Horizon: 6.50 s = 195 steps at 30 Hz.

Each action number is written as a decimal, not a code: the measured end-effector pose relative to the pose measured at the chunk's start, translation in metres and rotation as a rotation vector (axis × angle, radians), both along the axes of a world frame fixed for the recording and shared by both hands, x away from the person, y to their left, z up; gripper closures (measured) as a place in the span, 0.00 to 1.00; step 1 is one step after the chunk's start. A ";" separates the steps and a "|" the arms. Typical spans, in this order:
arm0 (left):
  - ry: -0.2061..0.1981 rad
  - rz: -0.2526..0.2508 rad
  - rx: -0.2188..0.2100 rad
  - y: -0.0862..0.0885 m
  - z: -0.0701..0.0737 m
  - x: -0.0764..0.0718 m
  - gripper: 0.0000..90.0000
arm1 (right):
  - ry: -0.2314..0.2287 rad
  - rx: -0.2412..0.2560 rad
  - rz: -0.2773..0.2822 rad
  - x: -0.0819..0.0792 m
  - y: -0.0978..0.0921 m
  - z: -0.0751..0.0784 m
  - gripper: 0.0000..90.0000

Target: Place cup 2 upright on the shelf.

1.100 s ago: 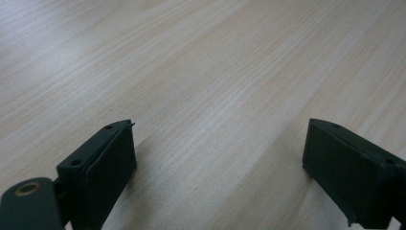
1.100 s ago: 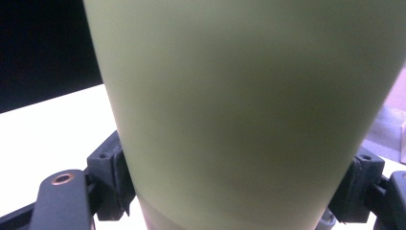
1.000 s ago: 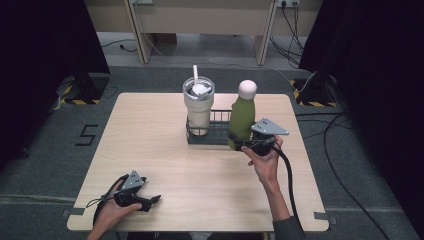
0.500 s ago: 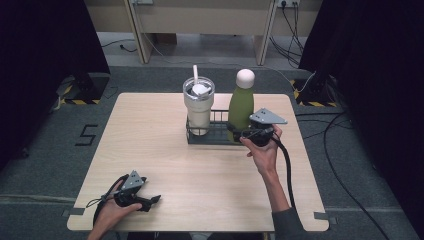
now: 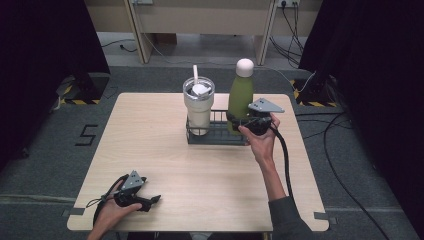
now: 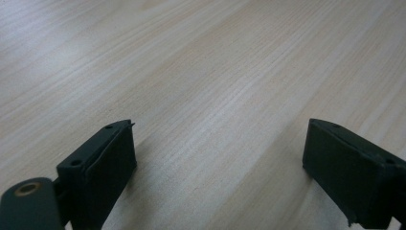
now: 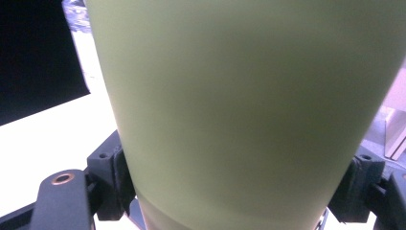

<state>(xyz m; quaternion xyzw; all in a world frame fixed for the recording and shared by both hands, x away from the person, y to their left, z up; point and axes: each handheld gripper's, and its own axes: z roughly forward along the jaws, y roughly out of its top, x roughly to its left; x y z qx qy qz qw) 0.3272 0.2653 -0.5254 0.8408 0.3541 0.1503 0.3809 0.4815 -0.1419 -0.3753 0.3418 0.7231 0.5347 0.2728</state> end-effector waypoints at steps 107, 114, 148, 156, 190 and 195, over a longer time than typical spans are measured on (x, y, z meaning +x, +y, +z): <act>0.000 0.002 -0.001 0.000 0.000 -0.001 0.11 | 0.083 0.011 -0.047 0.054 0.018 -0.075 0.16; 0.001 0.001 -0.002 0.000 0.000 -0.001 0.12 | 0.075 0.005 -0.046 0.045 0.014 -0.068 0.16; 0.001 0.004 -0.005 0.000 0.000 -0.001 0.11 | 0.055 0.010 -0.022 0.014 0.004 -0.053 0.17; 0.001 0.002 -0.001 0.000 0.000 -0.001 0.11 | 0.050 0.016 -0.013 0.005 0.002 -0.050 0.17; 0.001 0.002 -0.001 0.000 0.000 -0.001 0.11 | 0.055 0.028 0.003 -0.032 -0.008 -0.049 0.17; 0.001 0.002 -0.001 0.000 0.000 -0.001 0.11 | 0.053 0.030 0.004 -0.035 -0.009 -0.049 0.17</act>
